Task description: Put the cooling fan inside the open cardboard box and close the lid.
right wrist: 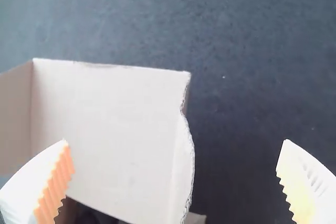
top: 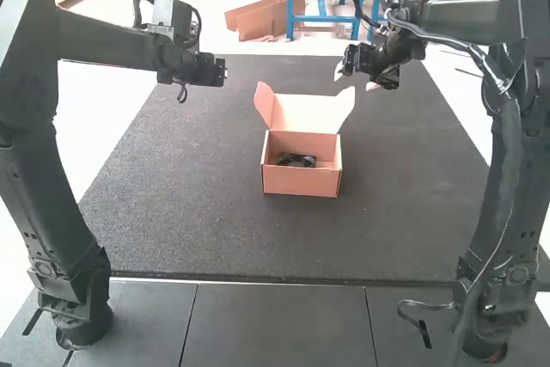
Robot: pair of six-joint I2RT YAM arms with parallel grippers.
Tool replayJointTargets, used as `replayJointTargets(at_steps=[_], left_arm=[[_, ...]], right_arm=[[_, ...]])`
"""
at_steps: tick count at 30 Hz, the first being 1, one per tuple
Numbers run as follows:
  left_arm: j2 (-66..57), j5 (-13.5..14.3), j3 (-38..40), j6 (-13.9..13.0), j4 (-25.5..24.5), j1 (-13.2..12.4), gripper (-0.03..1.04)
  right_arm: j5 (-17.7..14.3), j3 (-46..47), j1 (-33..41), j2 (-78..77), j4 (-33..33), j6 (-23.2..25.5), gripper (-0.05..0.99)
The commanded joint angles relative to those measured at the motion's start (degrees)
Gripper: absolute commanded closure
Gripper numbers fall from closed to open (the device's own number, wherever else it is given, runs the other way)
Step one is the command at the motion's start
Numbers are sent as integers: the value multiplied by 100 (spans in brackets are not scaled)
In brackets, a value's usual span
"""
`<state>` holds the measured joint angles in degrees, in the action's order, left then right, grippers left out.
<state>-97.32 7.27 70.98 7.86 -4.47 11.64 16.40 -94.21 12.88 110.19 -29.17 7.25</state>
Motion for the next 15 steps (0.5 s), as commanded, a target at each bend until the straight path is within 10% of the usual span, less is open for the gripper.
replayJointTargets(at_steps=[1,15], left_arm=[[-138,-59,250,120,51,23,4],[-833,-366,777,427,51,154,4]], right_arm=[[161,-299,-67,2,-71,-57,5],[311,-370,-67,55,-766,-355,6]])
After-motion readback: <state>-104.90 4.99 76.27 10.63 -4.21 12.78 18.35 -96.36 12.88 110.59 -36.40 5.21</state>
